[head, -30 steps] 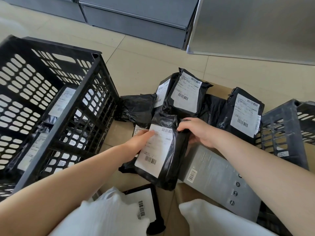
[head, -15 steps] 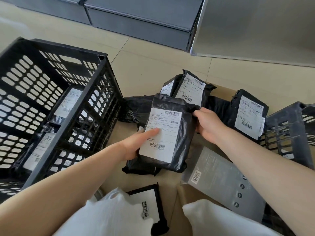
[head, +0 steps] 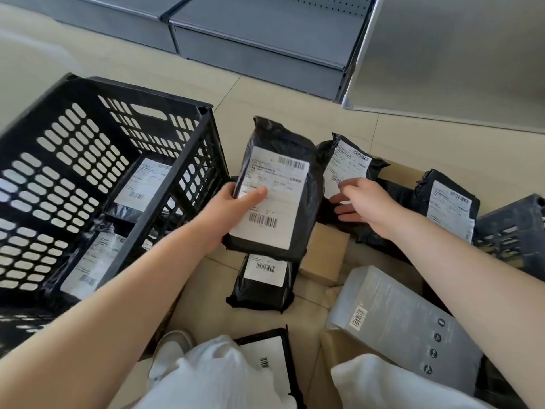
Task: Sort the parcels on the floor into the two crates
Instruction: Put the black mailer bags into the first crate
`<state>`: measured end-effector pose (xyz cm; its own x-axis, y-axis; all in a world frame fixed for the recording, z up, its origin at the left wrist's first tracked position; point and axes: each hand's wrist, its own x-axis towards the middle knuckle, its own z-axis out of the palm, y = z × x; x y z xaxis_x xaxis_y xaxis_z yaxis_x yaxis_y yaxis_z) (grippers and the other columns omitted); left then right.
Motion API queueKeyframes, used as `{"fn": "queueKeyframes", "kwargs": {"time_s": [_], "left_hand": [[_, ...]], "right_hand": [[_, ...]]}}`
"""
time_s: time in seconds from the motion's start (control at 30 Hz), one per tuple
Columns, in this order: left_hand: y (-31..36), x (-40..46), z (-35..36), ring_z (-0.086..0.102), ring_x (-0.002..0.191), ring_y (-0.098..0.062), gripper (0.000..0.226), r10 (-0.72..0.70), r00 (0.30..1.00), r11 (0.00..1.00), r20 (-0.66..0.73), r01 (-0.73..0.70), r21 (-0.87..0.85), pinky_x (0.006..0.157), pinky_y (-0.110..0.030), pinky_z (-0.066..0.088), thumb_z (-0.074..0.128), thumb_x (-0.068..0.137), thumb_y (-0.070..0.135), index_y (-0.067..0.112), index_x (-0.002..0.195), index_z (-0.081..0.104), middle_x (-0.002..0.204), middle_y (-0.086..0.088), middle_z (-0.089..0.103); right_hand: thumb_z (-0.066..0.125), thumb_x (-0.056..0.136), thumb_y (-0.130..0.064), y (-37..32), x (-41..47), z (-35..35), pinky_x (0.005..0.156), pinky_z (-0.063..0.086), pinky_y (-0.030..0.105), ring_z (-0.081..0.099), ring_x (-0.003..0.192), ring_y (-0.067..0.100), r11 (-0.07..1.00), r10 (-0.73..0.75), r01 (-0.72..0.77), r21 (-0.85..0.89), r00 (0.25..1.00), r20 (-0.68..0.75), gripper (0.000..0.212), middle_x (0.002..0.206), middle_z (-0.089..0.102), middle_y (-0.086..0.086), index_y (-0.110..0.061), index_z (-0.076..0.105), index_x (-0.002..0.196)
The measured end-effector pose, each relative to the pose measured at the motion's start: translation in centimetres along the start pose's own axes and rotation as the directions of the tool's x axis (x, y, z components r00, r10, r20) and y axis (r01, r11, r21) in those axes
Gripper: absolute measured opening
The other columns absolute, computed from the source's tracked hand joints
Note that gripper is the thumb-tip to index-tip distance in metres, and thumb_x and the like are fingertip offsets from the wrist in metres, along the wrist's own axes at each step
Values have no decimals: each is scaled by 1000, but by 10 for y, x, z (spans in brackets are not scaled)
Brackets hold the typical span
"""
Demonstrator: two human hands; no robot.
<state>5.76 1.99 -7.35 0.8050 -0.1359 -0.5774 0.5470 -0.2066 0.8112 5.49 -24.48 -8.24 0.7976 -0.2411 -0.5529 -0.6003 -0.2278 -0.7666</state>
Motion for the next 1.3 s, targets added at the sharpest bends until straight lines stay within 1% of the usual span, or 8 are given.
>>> {"fn": "queueKeyframes", "kwargs": {"time_s": [0.27,0.6,0.7,0.87,0.97,1.1,1.2,1.3], "left_hand": [[53,-6,-78,75,88,-19,32,75,990,991,-117,-88,-102,72,-35,60,66,89,39,21,115,61,96,0,78],[50,-4,-198,74,91,-12,28,62,946,940,-319,-163,-301,79,-37,53,57,94,44,28,116,61,101,7,77],[36,1,-222,73,93,-9,28,30,919,916,-392,-182,-357,82,-38,53,55,95,46,31,118,61,102,9,77],[12,18,-251,72,90,-8,23,-17,882,924,-471,-166,-344,83,-38,52,49,100,43,30,116,60,93,12,77],[-4,29,-260,68,94,-11,16,-72,873,956,-483,-78,-282,82,-34,51,51,100,43,30,104,60,82,9,76],[-22,41,-259,68,93,-18,24,-121,874,988,-470,61,-141,87,-38,52,57,97,43,22,107,62,103,-2,70],[-32,49,-250,68,98,-26,46,-145,873,988,-466,149,-30,95,-43,53,62,92,48,13,122,61,108,-8,71],[-35,58,-236,69,84,-24,34,-166,884,980,-437,195,23,87,-43,55,63,92,46,16,108,61,97,-7,71]], "right_hand": [[47,104,-23,-43,-11,54,63,57,28,64,80,20,997,-67,70,-16,987,143,22,96,71,4,-14,57,121],[44,100,-16,-95,-48,159,80,60,38,63,85,21,937,-261,321,-138,906,334,25,107,70,7,-18,55,122],[48,100,-21,-96,-58,191,85,56,39,62,92,21,859,-359,476,-188,822,441,35,108,65,2,-20,52,134],[47,98,-16,-94,-56,221,95,44,35,54,110,25,712,-466,644,-282,732,497,62,145,44,12,-27,25,156],[47,98,-17,-91,-50,227,111,37,48,23,145,32,581,-481,676,-454,735,479,65,165,14,8,-29,21,157],[50,98,-16,-84,-42,223,118,28,46,1,153,30,311,-520,709,-633,684,511,74,169,-9,3,-26,11,160],[50,98,-14,-78,-37,220,121,24,45,3,154,28,285,-516,722,-630,670,534,78,169,-10,0,-28,6,161],[49,97,-10,-75,-36,219,119,28,45,7,153,27,307,-537,741,-598,653,533,79,169,-10,-2,-28,7,161]]}}
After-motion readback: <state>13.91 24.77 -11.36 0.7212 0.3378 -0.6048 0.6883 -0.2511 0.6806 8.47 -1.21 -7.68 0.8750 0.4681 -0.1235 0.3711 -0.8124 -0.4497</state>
